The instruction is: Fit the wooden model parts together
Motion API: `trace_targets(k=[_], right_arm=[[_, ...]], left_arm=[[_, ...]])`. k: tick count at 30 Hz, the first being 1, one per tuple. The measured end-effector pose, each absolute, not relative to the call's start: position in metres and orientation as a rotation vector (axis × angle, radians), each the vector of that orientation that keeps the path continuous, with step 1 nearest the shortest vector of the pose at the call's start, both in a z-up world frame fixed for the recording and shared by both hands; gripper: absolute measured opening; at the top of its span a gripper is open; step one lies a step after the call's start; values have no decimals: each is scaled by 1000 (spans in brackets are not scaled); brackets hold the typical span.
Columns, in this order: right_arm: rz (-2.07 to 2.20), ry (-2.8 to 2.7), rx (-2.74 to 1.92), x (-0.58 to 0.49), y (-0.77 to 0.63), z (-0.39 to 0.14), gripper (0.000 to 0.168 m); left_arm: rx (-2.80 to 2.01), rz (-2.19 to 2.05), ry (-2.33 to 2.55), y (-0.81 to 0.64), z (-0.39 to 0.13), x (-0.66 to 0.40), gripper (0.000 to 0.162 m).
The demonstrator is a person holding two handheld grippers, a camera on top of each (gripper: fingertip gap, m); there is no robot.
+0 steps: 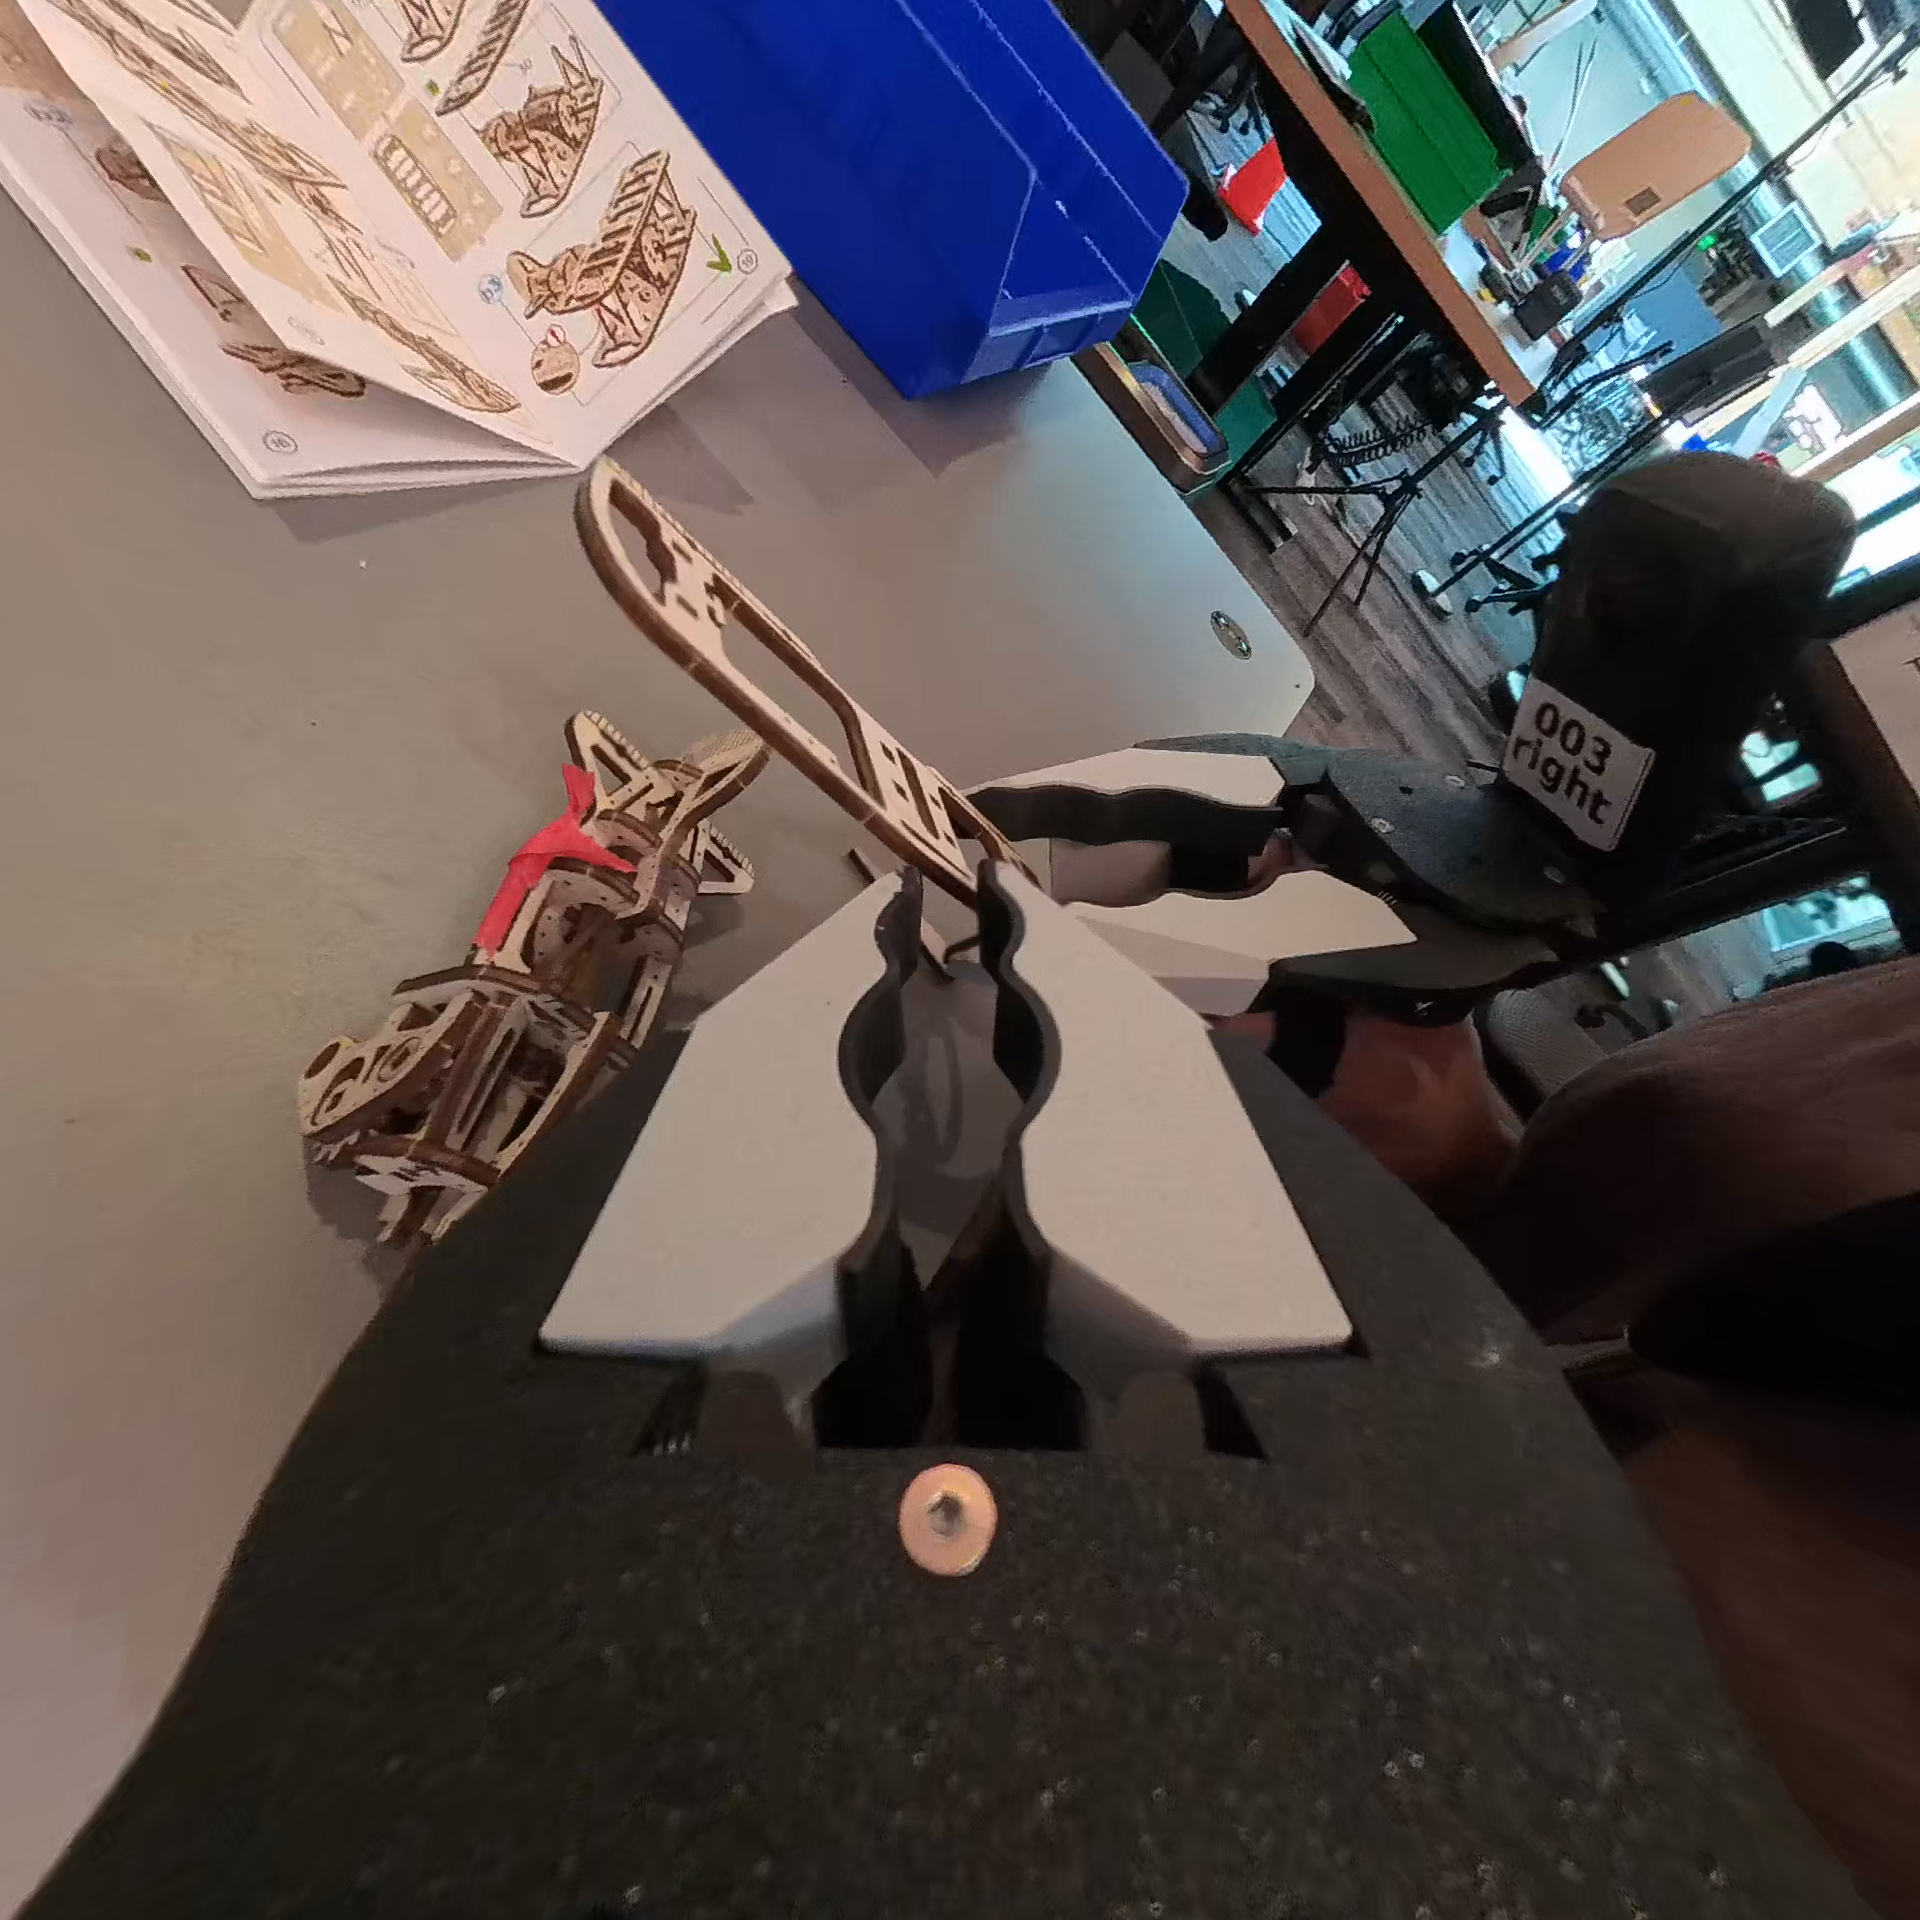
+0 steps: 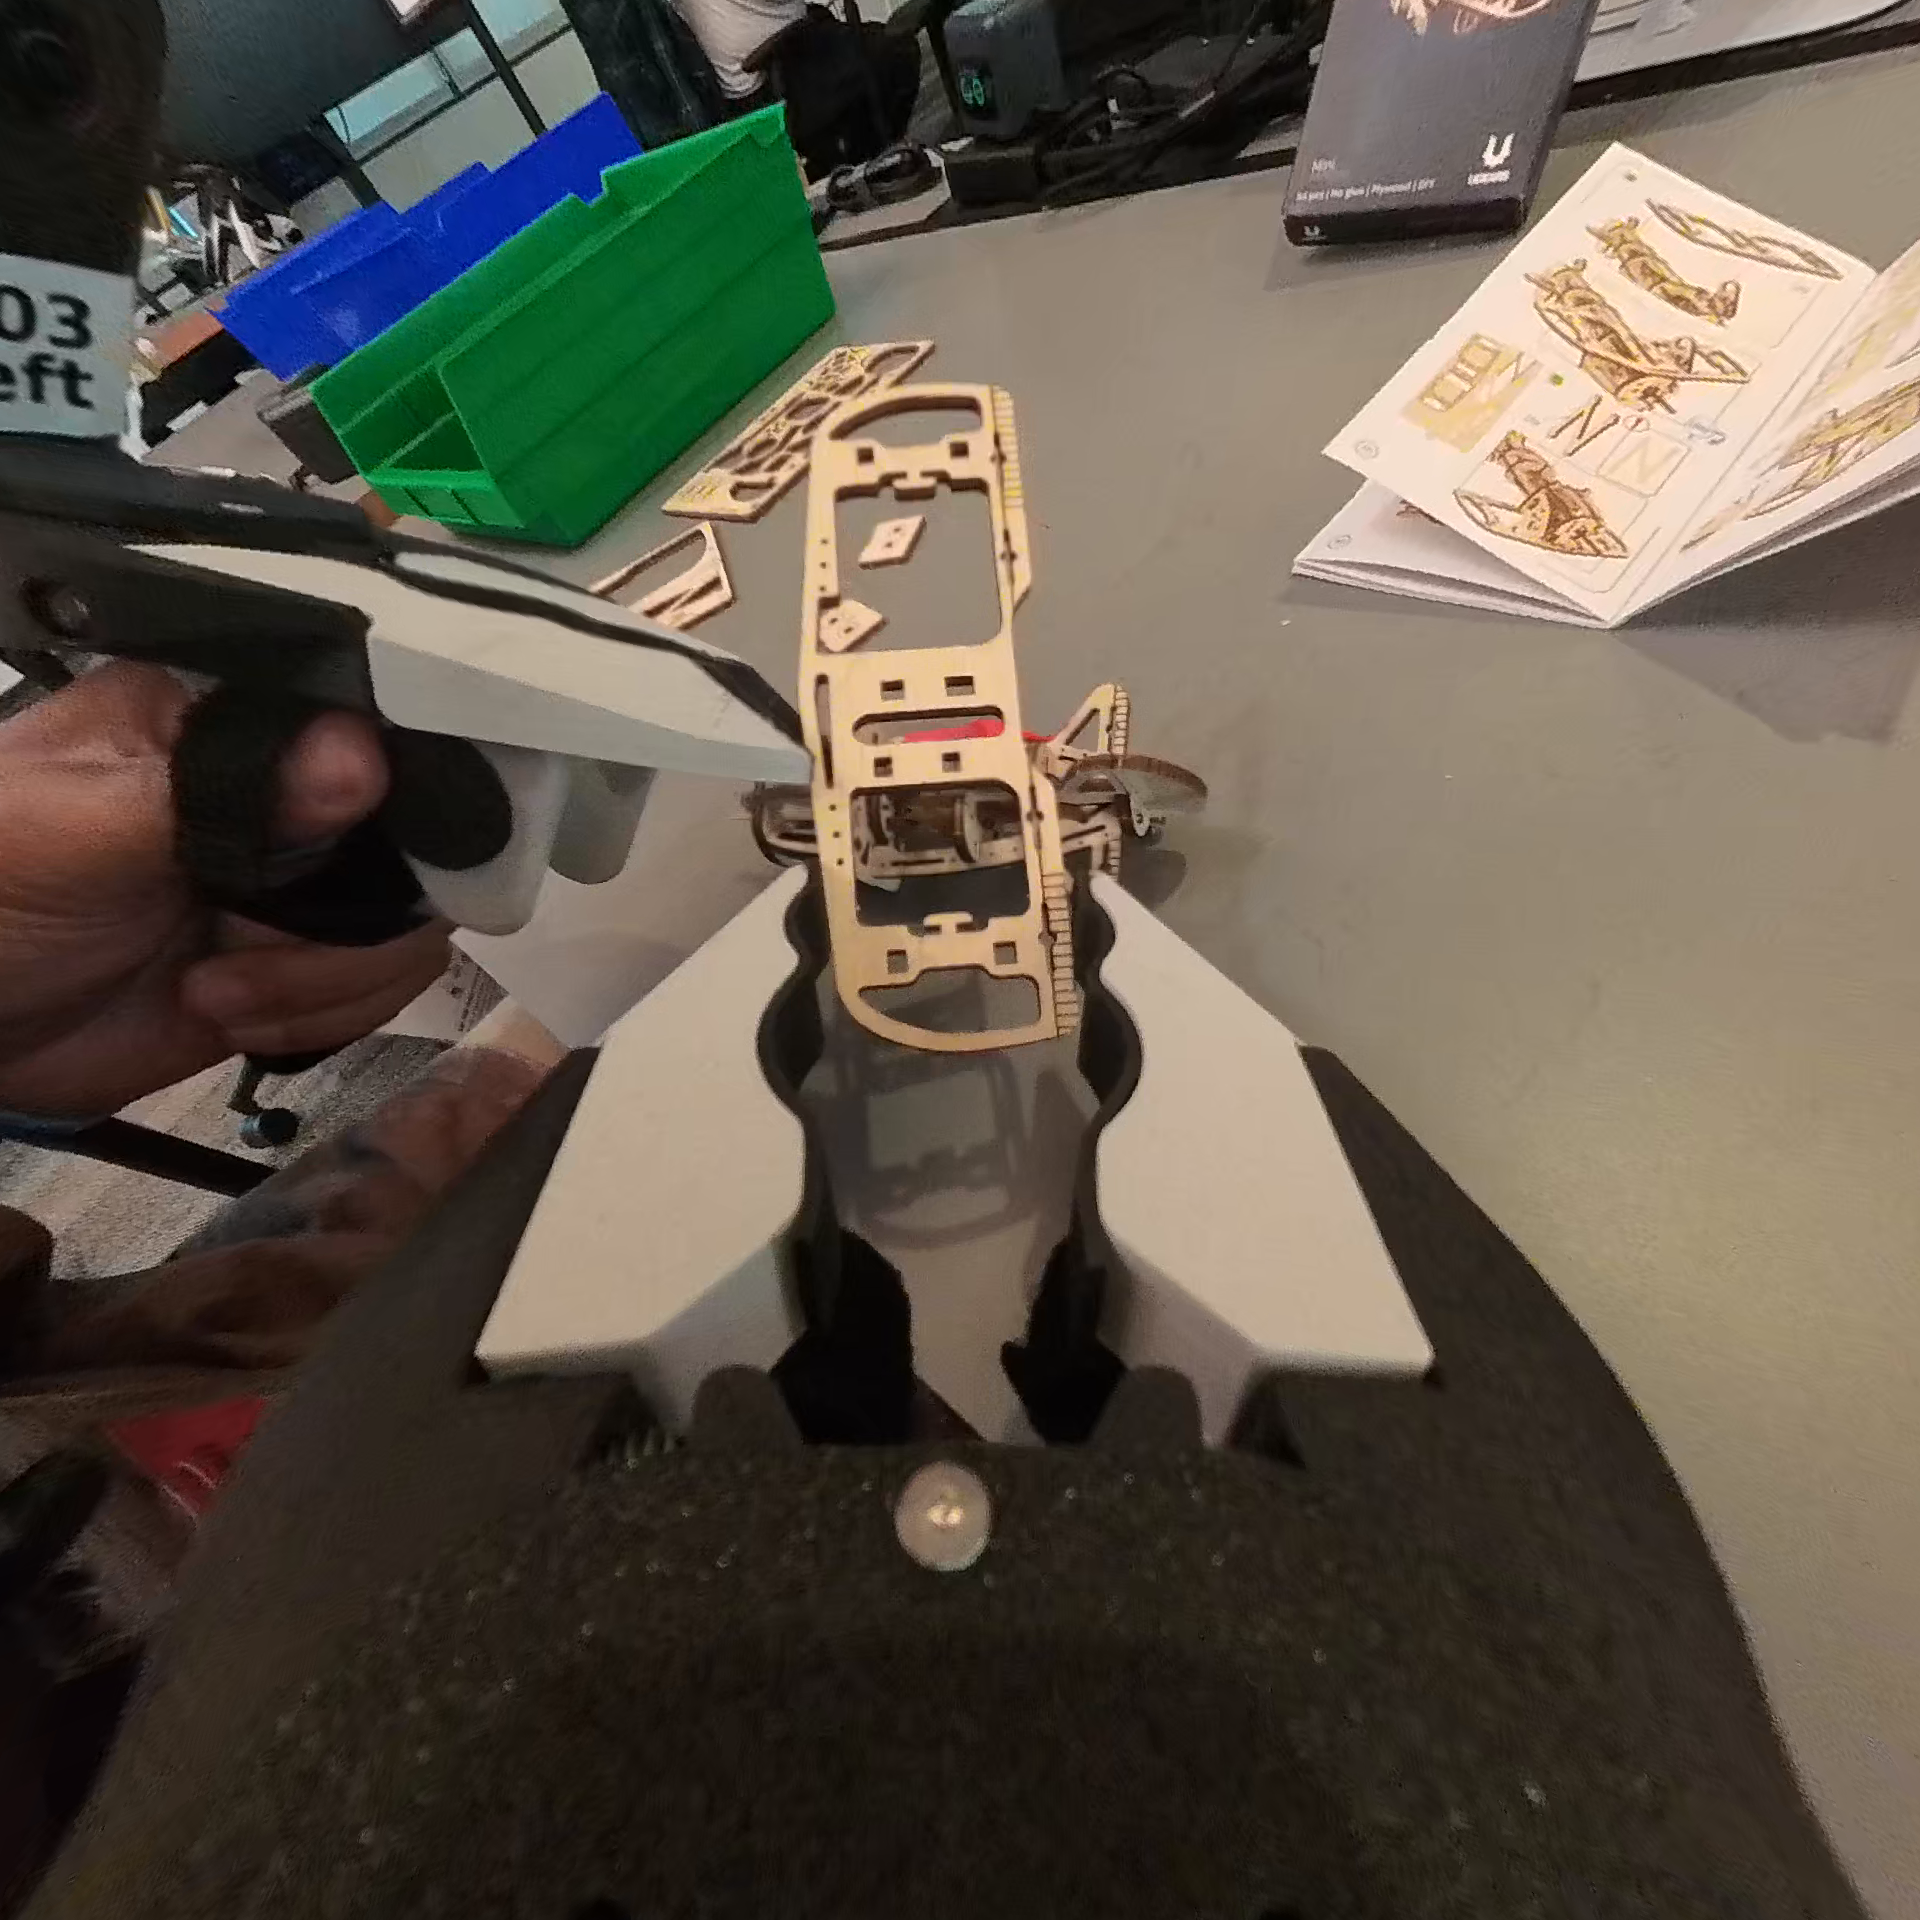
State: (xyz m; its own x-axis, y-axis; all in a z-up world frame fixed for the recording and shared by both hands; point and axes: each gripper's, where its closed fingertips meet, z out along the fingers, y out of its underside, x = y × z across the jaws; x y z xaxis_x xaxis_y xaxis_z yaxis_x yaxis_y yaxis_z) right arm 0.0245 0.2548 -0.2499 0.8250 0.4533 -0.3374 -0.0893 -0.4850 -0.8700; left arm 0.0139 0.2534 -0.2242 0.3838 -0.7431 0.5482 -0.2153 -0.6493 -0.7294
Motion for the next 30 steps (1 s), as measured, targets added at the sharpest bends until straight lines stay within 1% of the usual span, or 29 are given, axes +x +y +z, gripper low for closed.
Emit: trace_targets(k=[1,7,10,13,15,17,19,20,23,29,30], right_arm=[[659,-275,-1975,24,254,-249,45],[699,-276,-1987,20,250,-248,45],[585,-240,-2047,47,254,-254,45],[475,-133,-2094,97,260,-254,46],[497,-86,-2171,119,258,-262,46],[496,-89,-2256,130,255,-273,46],[484,-115,-2328,133,251,-282,46],[479,-141,-2353,132,249,-286,46],[450,-229,-2432,130,243,-297,46],[568,-218,-2430,116,240,-299,46],[578,-212,-2424,116,240,-298,46]], left_arm=[[-2082,-1231,831,253,-223,14,7],[-2055,-1200,879,250,-219,10,4],[-2043,-1038,971,258,-225,-3,1],[-2019,-773,1097,280,-229,-26,22],[-1992,-592,1180,296,-233,-41,33],[-1985,-504,1266,302,-240,-49,50],[-2011,-483,1374,299,-255,-50,72],[-2028,-479,1438,295,-264,-51,77],[-2009,-476,1523,288,-276,-46,73],[-2017,-479,1588,290,-291,-38,65],[-2026,-470,1613,289,-295,-38,62]])
